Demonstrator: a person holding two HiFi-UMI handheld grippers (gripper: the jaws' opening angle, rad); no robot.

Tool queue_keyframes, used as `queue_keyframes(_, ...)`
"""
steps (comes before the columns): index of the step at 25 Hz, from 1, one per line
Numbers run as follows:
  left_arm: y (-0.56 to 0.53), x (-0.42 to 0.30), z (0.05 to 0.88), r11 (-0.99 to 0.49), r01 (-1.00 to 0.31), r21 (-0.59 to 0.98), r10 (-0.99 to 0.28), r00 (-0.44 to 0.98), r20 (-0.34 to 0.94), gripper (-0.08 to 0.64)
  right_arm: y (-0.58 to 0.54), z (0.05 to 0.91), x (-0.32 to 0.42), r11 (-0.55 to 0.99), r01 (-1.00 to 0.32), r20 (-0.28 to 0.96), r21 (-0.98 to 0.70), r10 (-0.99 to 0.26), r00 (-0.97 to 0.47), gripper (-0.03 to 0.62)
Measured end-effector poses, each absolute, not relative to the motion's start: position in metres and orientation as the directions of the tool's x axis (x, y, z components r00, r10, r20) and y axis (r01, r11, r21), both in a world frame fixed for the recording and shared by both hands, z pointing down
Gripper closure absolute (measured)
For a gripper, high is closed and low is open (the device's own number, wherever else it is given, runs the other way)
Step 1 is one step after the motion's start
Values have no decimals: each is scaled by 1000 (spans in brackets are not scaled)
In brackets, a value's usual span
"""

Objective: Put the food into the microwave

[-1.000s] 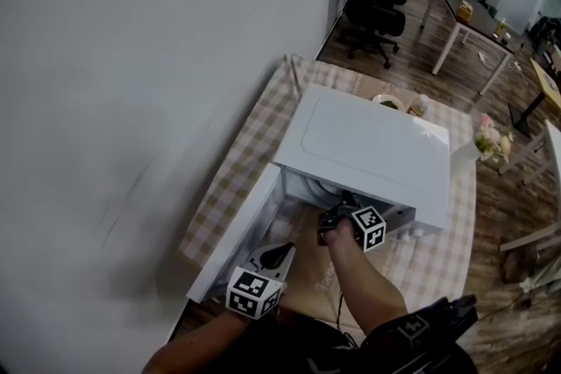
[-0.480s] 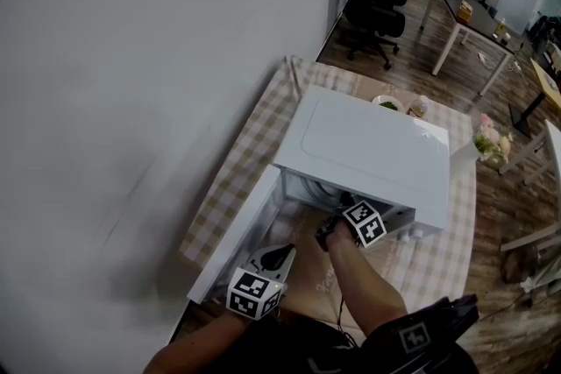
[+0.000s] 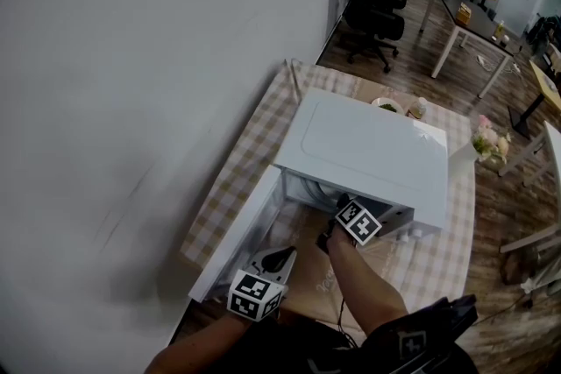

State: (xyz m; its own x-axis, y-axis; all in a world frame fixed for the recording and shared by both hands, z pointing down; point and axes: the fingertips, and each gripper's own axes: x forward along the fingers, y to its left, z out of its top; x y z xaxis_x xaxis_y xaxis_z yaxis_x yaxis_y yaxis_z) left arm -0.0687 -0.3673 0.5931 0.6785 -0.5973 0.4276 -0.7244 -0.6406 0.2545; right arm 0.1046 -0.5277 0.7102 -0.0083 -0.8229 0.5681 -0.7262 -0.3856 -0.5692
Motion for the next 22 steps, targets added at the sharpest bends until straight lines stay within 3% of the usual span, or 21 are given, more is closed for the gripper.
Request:
queue_keyframes(14, -359, -75, 588, -638, -729, 248, -610, 675, 416, 552, -527, 707, 111, -327, -880, 600, -344, -797, 62, 461)
queue_keyframes(22, -357, -69, 580, -634, -735, 239, -631, 671, 389, 552, -502, 693, 105, -200, -921, 549, -333, -836, -16, 437)
